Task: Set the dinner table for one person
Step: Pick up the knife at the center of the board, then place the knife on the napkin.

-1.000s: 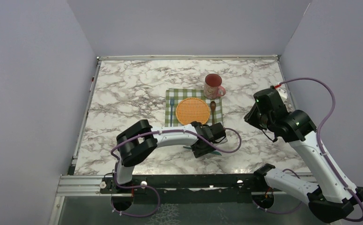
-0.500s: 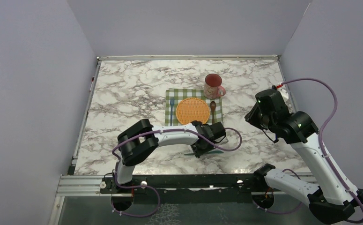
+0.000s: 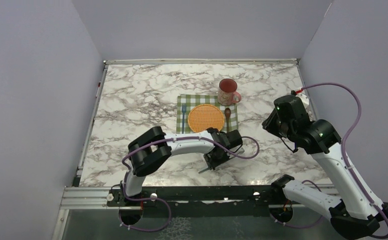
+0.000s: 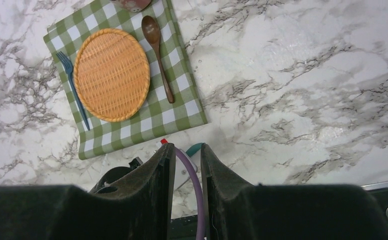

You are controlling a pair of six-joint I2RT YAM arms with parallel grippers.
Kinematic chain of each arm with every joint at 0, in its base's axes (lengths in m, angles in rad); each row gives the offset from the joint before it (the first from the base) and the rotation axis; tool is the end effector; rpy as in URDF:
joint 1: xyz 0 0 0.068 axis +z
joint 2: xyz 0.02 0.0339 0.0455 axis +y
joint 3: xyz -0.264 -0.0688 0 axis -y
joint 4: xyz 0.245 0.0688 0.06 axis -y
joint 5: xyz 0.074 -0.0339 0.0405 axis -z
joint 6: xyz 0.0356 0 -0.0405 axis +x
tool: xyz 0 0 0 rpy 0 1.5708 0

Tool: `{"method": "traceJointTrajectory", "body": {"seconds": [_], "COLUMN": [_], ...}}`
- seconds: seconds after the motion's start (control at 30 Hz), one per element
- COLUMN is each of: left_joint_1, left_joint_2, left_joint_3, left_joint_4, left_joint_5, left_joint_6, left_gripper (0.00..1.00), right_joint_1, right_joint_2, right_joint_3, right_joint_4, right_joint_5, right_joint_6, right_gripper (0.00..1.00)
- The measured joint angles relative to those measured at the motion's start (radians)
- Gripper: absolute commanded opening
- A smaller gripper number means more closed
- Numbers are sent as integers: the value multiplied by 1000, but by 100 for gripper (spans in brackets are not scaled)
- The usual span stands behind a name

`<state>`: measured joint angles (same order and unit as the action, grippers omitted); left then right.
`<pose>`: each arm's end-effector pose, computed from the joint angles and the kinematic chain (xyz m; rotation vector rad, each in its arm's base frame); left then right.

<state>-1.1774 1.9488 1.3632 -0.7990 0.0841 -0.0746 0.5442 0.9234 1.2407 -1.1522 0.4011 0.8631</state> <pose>0.1410 -0.3475 0.1659 1.5965 2.5731 -0.2689 0.1325 0.0640 0.3784 0.5490 2.2666 0.2195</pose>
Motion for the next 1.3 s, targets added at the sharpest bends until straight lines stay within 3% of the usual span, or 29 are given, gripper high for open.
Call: {"method": "traceJointTrajectory", "body": {"seconds": [0.4,0.73,1.0,1.3], "left_joint_1": [6,72,190,251], "left_joint_2": [-30,-39,91,188], "left_joint_3": [147,154,316,512], "left_joint_4": [-102,-35,-13,-11], "left_joint_5": [71,121,130,121], "left_joint_6": [-24,-174,-275,-381], "left_gripper": [0,0,0,0], "right_joint_1": [0,0,0,0], "right_joint_2": [-17,-16,-10,-5], "right_joint_3": [0,27,98,99], "right_joint_4": [0,-44,-68,-60], "right_joint_5": [21,137,259,275], "right_joint_6": [0,30,33,25], "right_gripper": [30,30,30,30]}}
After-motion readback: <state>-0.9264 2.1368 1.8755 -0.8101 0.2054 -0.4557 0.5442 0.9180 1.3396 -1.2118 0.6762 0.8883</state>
